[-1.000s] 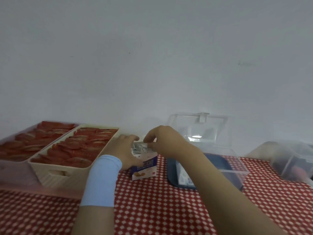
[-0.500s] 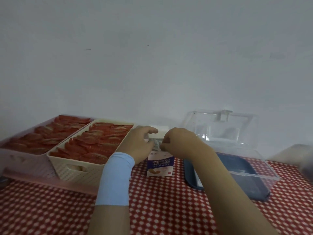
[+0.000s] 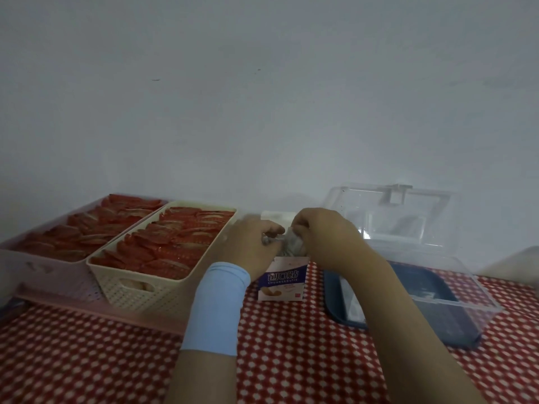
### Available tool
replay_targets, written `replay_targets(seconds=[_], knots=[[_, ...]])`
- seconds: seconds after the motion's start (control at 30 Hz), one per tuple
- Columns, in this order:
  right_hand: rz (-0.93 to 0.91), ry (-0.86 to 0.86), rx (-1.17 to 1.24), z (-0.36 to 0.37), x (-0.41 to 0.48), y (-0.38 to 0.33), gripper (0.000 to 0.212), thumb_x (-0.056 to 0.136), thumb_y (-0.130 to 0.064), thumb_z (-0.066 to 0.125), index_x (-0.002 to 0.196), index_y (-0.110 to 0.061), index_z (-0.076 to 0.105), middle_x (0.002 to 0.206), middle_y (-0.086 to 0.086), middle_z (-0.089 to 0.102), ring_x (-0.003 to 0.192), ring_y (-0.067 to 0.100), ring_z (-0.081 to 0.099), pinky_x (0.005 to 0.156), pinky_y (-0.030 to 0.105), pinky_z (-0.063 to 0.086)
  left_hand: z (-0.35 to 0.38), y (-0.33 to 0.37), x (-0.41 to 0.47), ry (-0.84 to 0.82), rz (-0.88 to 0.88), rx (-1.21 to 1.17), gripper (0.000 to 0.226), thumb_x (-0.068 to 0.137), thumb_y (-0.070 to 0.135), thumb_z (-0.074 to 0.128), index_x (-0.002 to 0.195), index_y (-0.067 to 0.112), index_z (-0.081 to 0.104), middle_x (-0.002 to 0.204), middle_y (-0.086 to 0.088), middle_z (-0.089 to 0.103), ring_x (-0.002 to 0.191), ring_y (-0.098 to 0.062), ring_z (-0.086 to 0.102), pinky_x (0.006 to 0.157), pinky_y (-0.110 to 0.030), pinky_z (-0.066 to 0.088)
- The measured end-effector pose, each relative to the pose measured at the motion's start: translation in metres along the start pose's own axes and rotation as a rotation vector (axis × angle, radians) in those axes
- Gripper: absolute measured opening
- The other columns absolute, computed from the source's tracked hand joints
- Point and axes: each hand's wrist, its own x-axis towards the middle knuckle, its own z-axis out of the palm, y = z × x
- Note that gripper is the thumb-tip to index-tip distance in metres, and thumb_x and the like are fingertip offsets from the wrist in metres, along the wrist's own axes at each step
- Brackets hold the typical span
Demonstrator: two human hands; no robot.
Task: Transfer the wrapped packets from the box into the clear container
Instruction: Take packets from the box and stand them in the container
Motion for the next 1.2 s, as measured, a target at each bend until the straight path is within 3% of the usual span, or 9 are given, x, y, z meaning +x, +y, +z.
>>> replay_targets(seconds=[0.13, 0.37, 0.53, 0.63, 0.8, 0.93, 1.03, 1.1, 1.2], knots=[[-0.033, 0.041, 0.248, 0.001, -0.004, 0.004, 0.016, 0.101, -0.022, 0.055, 0.108, -0.022, 0.070, 0.096, -0.008, 0.067, 0.088, 0.007, 0.063, 0.072, 0.015, 0.050, 0.004, 0.008, -0.003, 0.083, 0.006, -0.011, 0.015, 0.094, 0.027, 0.061, 0.093, 0.024, 0.076, 0.086, 0.015, 0.065, 0.074, 0.003, 0.055, 0.060, -0.001, 0.037], [-0.007, -0.063, 0.319, -0.002, -0.005, 0.012, 0.016, 0.088, -0.025, 0.074, 0.103, -0.020, 0.079, 0.089, -0.012, 0.073, 0.079, -0.001, 0.066, 0.059, 0.004, 0.047, 0.004, 0.013, -0.006, 0.126, 0.004, 0.009, 0.015, 0.094, 0.025, 0.062, 0.088, 0.024, 0.076, 0.083, 0.017, 0.062, 0.070, 0.004, 0.050, 0.063, 0.003, 0.035], [0.057, 0.160, 0.460, -0.003, -0.005, 0.013, 0.008, 0.087, -0.017, 0.074, 0.089, -0.024, 0.078, 0.075, -0.015, 0.071, 0.069, -0.004, 0.066, 0.058, 0.005, 0.047, 0.001, 0.014, -0.006, 0.067, -0.043, -0.075, 0.020, 0.097, 0.022, 0.054, 0.107, 0.030, 0.069, 0.100, 0.017, 0.064, 0.083, 0.004, 0.056, 0.063, -0.003, 0.039], [0.113, 0.225, 0.606, 0.000, -0.005, 0.012, 0.008, 0.085, -0.016, 0.077, 0.086, -0.023, 0.078, 0.073, -0.012, 0.073, 0.066, 0.000, 0.069, 0.065, 0.018, 0.056, -0.003, 0.018, -0.008, 0.023, -0.061, -0.164, 0.022, 0.094, 0.033, 0.056, 0.116, 0.034, 0.062, 0.104, 0.018, 0.063, 0.091, 0.003, 0.058, 0.067, -0.011, 0.041], [0.089, 0.317, 0.623, 0.000, -0.005, 0.011, 0.011, 0.088, -0.019, 0.075, 0.090, -0.030, 0.075, 0.080, -0.013, 0.072, 0.063, 0.001, 0.069, 0.060, 0.014, 0.052, 0.001, 0.025, -0.009, 0.044, -0.030, -0.064, 0.018, 0.088, 0.040, 0.069, 0.103, 0.033, 0.066, 0.095, 0.020, 0.064, 0.079, 0.008, 0.055, 0.059, -0.006, 0.032], [0.043, 0.278, 0.650, 0.000, -0.004, 0.009, 0.024, 0.091, -0.021, 0.073, 0.114, -0.026, 0.073, 0.089, -0.009, 0.072, 0.075, 0.006, 0.069, 0.070, 0.022, 0.058, 0.002, 0.023, -0.009, 0.107, -0.036, -0.082, 0.012, 0.094, 0.033, 0.063, 0.090, 0.022, 0.068, 0.080, 0.011, 0.064, 0.071, -0.004, 0.058, 0.056, -0.008, 0.040], [0.006, 0.147, 0.655, -0.003, -0.006, 0.007, 0.012, 0.090, -0.017, 0.073, 0.098, -0.025, 0.077, 0.077, -0.008, 0.072, 0.069, 0.011, 0.068, 0.063, 0.028, 0.060, 0.001, 0.018, -0.007, 0.136, -0.029, -0.126, 0.012, 0.092, 0.031, 0.067, 0.081, 0.024, 0.067, 0.080, 0.011, 0.063, 0.073, -0.010, 0.061, 0.060, -0.014, 0.044], [-0.025, 0.186, 0.645, -0.007, -0.006, 0.006, 0.015, 0.091, -0.015, 0.071, 0.083, -0.026, 0.077, 0.070, -0.006, 0.070, 0.062, 0.006, 0.063, 0.059, 0.026, 0.057, -0.002, 0.014, -0.005, 0.121, -0.009, -0.145, 0.013, 0.088, 0.036, 0.070, 0.077, 0.031, 0.067, 0.080, 0.015, 0.064, 0.076, -0.006, 0.061, 0.070, -0.026, 0.051], [-0.051, 0.244, 0.750, -0.018, -0.009, 0.005, 0.018, 0.091, -0.012, 0.069, 0.081, -0.025, 0.075, 0.064, -0.006, 0.069, 0.056, 0.000, 0.058, 0.055, 0.016, 0.047, -0.016, 0.017, -0.001, 0.034, -0.027, -0.342, 0.014, 0.087, 0.045, 0.066, 0.082, 0.034, 0.072, 0.084, 0.017, 0.071, 0.081, -0.004, 0.065, 0.072, -0.024, 0.050]])
